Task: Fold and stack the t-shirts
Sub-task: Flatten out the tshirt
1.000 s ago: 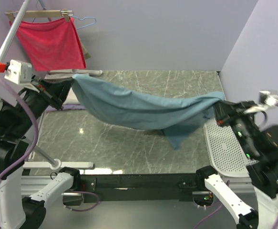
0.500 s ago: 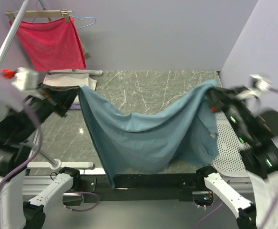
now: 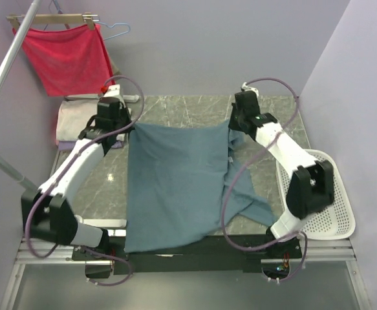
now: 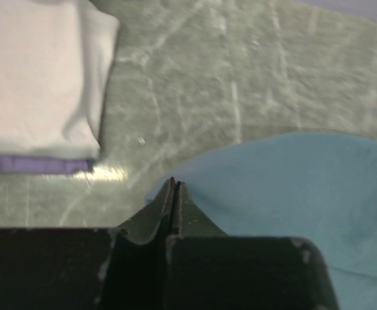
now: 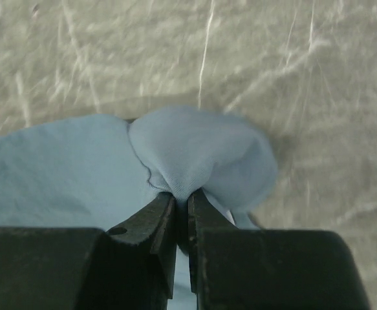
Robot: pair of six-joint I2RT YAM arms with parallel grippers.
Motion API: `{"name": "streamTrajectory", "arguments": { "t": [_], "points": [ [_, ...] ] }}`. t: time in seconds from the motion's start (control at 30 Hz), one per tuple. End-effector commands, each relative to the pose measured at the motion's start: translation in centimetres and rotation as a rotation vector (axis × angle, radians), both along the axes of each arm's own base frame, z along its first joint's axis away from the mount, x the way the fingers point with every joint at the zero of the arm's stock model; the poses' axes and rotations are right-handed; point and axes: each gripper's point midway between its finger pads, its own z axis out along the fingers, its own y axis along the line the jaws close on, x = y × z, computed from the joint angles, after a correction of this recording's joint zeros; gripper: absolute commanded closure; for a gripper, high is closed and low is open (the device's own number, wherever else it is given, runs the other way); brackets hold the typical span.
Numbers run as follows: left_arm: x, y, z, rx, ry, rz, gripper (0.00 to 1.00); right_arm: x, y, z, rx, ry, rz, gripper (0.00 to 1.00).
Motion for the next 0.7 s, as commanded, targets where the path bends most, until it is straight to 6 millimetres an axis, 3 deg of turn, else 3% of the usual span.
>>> {"name": "streamTrajectory", "arguments": {
  "t": [0.0,0.07,0.13,0.2,0.23,0.27,0.3,0.33,0.37,0.4,0.47,0.5,0.53,0.67],
  "points": [
    [6.8,2.5,5.0,0.062,-0.233,0.181,0.99,6.0,-1.4,4.3,-0.041,-0.166,-0.135,1.00],
    [8.3,3.4,5.1,0.095,-0.250,0.223,0.99,8.0,-1.6,4.4,-0.056,-0.206,-0.148,0.99],
    [10.6,4.1,3.2,0.138,-0.225,0.274,0.99,10.0,-2.0,4.2,-0.062,-0.218,-0.177,0.99],
    [11.8,4.7,3.3,0.152,-0.238,0.308,0.99,11.1,-3.3,4.4,-0.094,-0.241,-0.251,0.96],
    [12.6,4.4,1.9,0.158,-0.203,0.294,0.99,11.7,-3.3,3.8,-0.095,-0.246,-0.251,0.57],
    [13.0,4.3,1.3,0.165,-0.182,0.295,0.99,12.5,-3.6,3.8,-0.081,-0.262,-0.235,0.38],
    [13.4,4.6,1.0,0.170,-0.167,0.316,0.74,13.1,-3.2,3.6,-0.061,-0.266,-0.217,0.11],
    [13.5,5.3,-0.2,0.194,-0.145,0.362,0.59,13.8,-3.4,3.0,-0.068,-0.258,-0.226,0.05],
    [13.2,5.9,-0.2,0.201,-0.140,0.403,0.52,13.8,-3.8,2.9,-0.084,-0.248,-0.238,0.04],
    [12.7,6.5,-1.1,0.209,-0.150,0.441,0.29,13.6,-4.5,2.7,-0.117,-0.242,-0.263,0.04],
    [11.4,7.4,1.0,0.190,-0.214,0.490,0.04,12.7,-5.0,2.5,-0.122,-0.237,-0.259,0.02],
    [10.9,7.3,0.9,0.186,-0.225,0.476,0.01,12.3,-4.9,2.5,-0.107,-0.238,-0.242,0.00],
    [10.3,7.1,2.3,0.168,-0.254,0.452,0.01,11.2,-5.2,2.4,-0.100,-0.226,-0.247,0.00],
    [9.6,2.5,2.9,0.084,-0.235,0.225,0.00,8.1,-6.3,0.2,-0.117,-0.104,-0.263,0.00]
  ]
}}
